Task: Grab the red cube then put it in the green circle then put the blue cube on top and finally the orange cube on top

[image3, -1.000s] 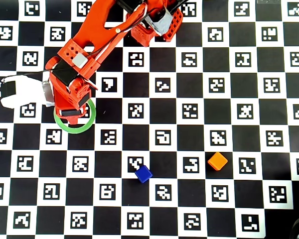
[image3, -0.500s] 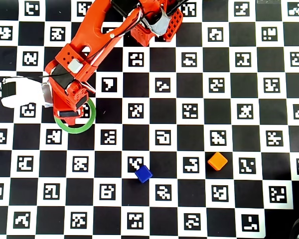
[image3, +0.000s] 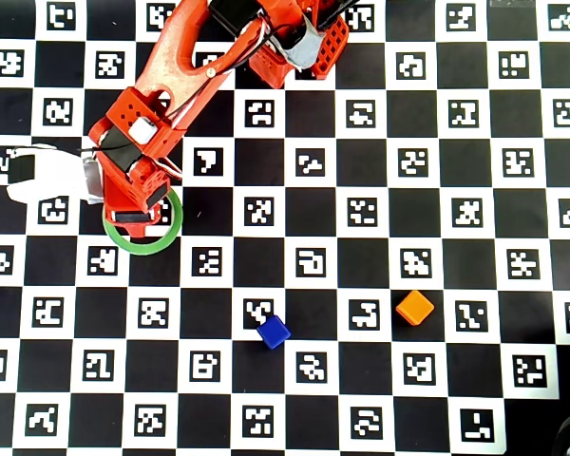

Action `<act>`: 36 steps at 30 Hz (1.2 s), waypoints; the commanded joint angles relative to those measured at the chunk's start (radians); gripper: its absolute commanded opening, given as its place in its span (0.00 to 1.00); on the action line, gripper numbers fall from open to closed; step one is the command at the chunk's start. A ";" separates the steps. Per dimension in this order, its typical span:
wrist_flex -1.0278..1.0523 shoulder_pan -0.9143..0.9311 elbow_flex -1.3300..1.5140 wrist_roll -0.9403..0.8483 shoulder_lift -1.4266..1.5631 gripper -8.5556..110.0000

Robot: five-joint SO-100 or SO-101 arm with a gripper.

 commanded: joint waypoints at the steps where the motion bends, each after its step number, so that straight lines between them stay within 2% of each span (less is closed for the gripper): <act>1: -0.014 0.011 -0.012 0.008 0.028 0.13; 7: -0.015 0.012 -0.012 0.017 0.028 0.14; 14: -0.014 0.018 -0.011 0.008 0.029 0.27; 25: -0.008 0.025 -0.021 0.012 0.040 0.29; 36: 0.207 0.011 -0.253 0.051 0.063 0.30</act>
